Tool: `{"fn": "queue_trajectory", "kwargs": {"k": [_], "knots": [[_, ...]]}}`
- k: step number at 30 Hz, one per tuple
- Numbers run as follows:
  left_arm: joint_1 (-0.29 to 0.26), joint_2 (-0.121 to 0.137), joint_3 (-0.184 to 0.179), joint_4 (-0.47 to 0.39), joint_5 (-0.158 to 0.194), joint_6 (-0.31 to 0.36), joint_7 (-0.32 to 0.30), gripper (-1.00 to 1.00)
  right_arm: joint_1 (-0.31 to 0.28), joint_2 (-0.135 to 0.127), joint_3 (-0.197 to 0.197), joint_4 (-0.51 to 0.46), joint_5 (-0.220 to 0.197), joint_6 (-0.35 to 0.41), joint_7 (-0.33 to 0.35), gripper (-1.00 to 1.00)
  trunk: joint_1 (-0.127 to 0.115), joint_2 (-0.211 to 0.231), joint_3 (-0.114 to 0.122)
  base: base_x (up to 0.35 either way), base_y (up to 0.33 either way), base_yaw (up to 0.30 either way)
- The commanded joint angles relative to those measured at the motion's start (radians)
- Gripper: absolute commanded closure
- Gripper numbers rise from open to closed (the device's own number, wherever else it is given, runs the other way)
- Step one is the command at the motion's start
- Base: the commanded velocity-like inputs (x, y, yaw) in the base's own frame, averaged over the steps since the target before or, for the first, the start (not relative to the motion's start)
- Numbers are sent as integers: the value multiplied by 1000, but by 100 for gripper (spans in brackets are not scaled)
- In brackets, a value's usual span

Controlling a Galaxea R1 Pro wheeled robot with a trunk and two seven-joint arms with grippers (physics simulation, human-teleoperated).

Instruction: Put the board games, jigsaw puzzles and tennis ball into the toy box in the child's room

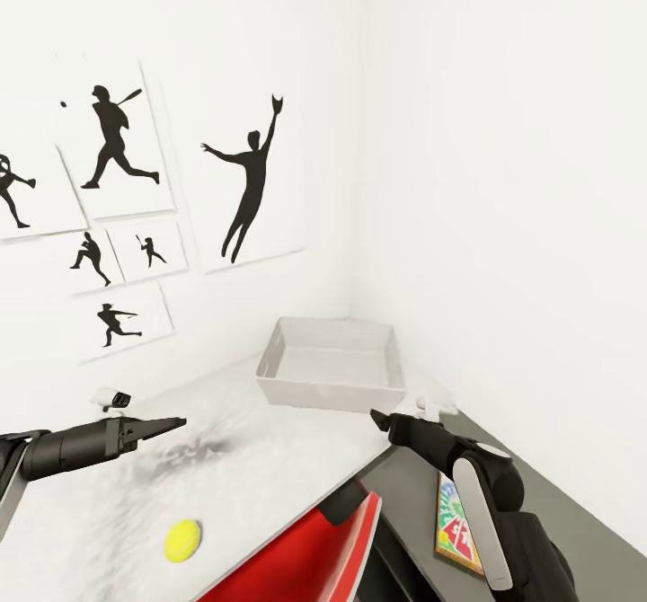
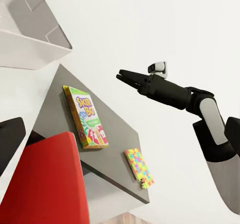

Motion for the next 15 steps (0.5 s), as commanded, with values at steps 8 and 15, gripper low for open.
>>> {"fn": "queue_trajectory", "kwargs": {"k": [8, 15], "knots": [[-1, 0, 0, 0, 0, 11, -4, -100, -1, 1, -2, -1, 5, 4, 5, -100, 1, -2, -2, 8, 0, 3], [-1, 0, 0, 0, 0, 11, -3, -100, -1, 1, -2, -1, 5, 4, 6, -100, 1, -2, -2, 0, 0, 0]]}}
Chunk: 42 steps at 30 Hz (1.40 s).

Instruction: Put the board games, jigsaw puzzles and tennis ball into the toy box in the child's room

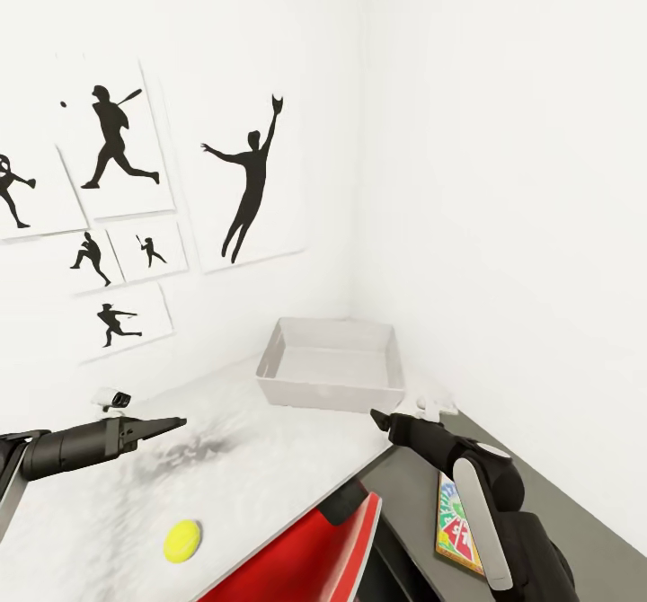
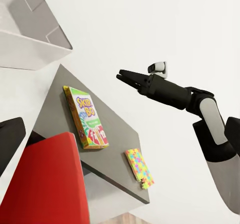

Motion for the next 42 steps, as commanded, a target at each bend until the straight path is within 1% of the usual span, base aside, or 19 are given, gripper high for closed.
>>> {"fn": "queue_trajectory", "kwargs": {"k": [1, 8, 17, 42], "knots": [[-1, 0, 0, 0, 0, 11, -4, -100, -1, 1, -1, -1, 5, 5, 6, -100, 1, -2, -2, 0, 0, 0], [-1, 0, 0, 0, -1, 11, -3, -100, -1, 1, -2, -1, 5, 5, 5, -100, 1, -2, -2, 23, 0, 0], [-1, 0, 0, 0, -1, 11, -3, -100, -1, 1, -2, -1, 5, 5, 5, -100, 1, -2, -2, 153, 0, 0], [-1, 0, 0, 0, -2, 11, -2, -100, -1, 1, -2, -1, 5, 5, 5, -100, 1, -2, -2, 5, 0, 0]]}}
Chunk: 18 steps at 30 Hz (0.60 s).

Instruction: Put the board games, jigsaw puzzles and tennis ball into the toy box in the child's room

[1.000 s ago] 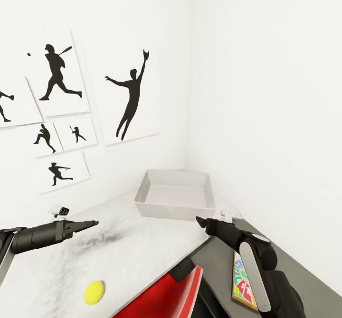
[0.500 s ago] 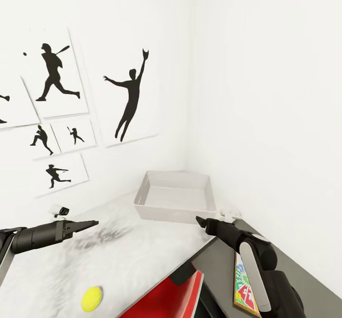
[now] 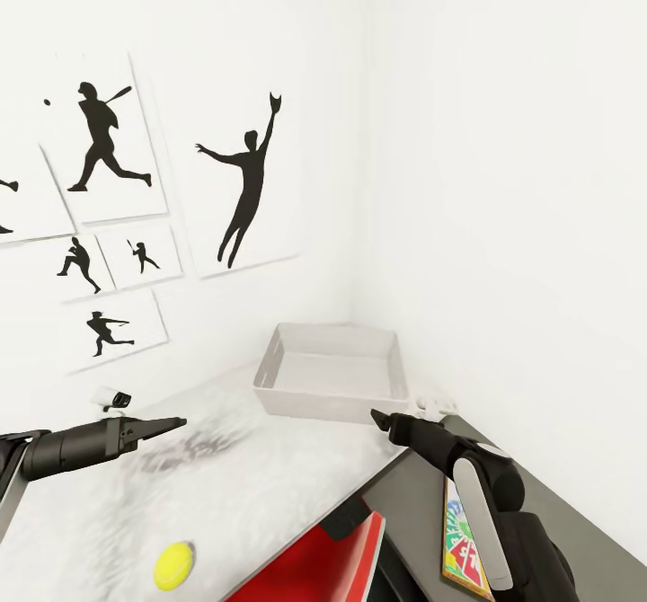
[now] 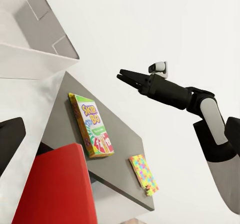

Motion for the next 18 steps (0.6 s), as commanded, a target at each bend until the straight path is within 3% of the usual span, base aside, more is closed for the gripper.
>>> {"fn": "queue_trajectory", "kwargs": {"k": [1, 14, 18], "knots": [[-1, 0, 0, 0, -1, 11, -4, -100, -1, 1, -1, -1, 5, 5, 6, -100, 1, -2, -2, 0, 0, 0], [-3, -13, -13, -2, -9, 13, 14, -100, -4, 4, -3, 6, 5, 5, -1, -100, 1, -2, -2, 0, 0, 0], [-19, -51, -46, -2, -49, 23, 158, -100, -34, 12, -4, 20, 4, 14, -7, -100, 1, -2, -2, 0, 0, 0]]}}
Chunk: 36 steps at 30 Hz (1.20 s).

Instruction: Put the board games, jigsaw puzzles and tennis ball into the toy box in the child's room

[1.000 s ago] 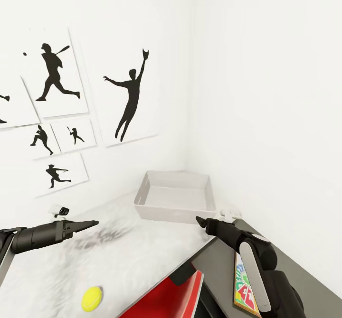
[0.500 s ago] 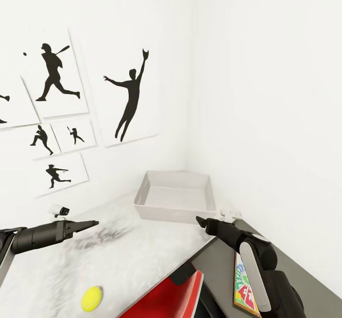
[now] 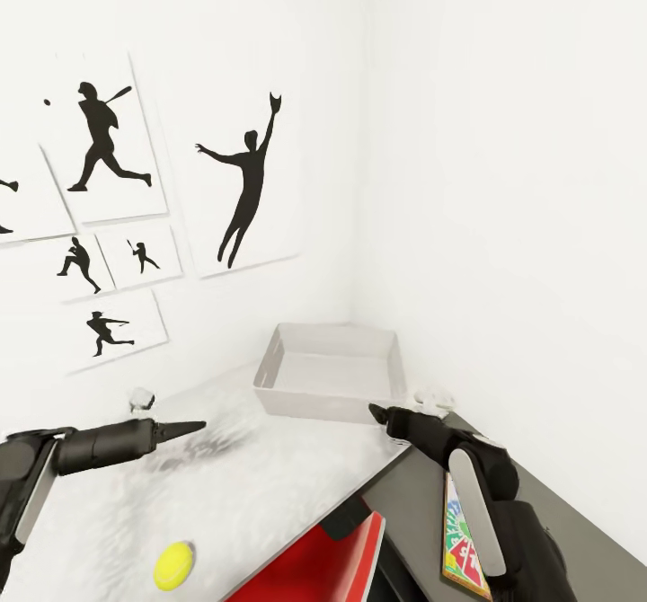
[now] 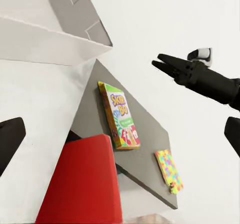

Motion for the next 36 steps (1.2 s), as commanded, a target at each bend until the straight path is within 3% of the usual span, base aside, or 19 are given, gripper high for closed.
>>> {"fn": "queue_trajectory", "kwargs": {"k": [1, 5, 7, 8, 11, 14, 17, 20, 26, 28, 30, 31, 33, 36], "knots": [[-13, -15, -5, 0, -5, 13, 46, -100, -26, 3, -2, 3, 4, 12, 3, -100, 1, -2, -2, 0, 0, 0], [-113, -81, -20, 27, -32, 16, 194, -100, -119, 6, -3, 30, 5, 80, -8, -100, 1, -2, -2, 0, 0, 0], [-205, -121, -43, 110, -66, 17, 312, -100, -192, 7, -5, 52, 5, 136, -24, -100, 1, -2, -2, 0, 0, 0], [-230, -130, -49, 139, -73, 18, 341, -100, -210, 7, -5, 58, 6, 146, -30, -100, 1, -2, -2, 0, 0, 0], [-385, -182, -76, 338, -97, 11, 494, -100, -323, 11, -6, 124, 5, 188, -80, -100, 1, -2, -2, 0, 0, 0], [-503, -201, -82, 491, -103, 6, 624, -100, -401, 12, -8, 197, 5, 201, -125, -100, 1, -2, -2, 0, 0, 0], [-585, -215, -84, 578, -100, 2, 743, -100, -449, 12, -9, 264, 5, 205, -165, -100, 1, -2, -2, 0, 0, 0], [-632, -260, -85, 612, -103, 0, 856, -100, -482, 12, -11, 324, 5, 207, -209, -100, 1, -2, -2, 0, 0, 0], [-691, -313, -86, 636, -103, -38, 1034, -100, -546, 13, -11, 426, 6, 201, -262, -100, 1, -2, -2, 0, 0, 0], [-707, -333, -86, 662, -102, -76, 1106, -100, -573, 13, -12, 474, 7, 197, -280, -100, 1, -2, -2, 0, 0, 0], [-731, -359, -86, 724, -103, -144, 1221, -100, -604, 13, -12, 534, 12, 193, -309, -100, 1, -2, -2, 0, 0, 0], [-737, -365, -86, 742, -102, -166, 1253, -100, -610, 14, -12, 547, 12, 191, -317, -100, 1, -2, -2, 0, 0, 0], [-760, -379, -85, 815, -96, -261, 1384, -100, -633, 14, -12, 579, 13, 172, -346, -100, 1, -2, -2, 0, 0, 0], [-784, -386, -83, 873, -93, -325, 1476, -100, -653, 15, -12, 600, 14, 155, -368, -100, 1, -2, -2, 0, 0, 0]]}}
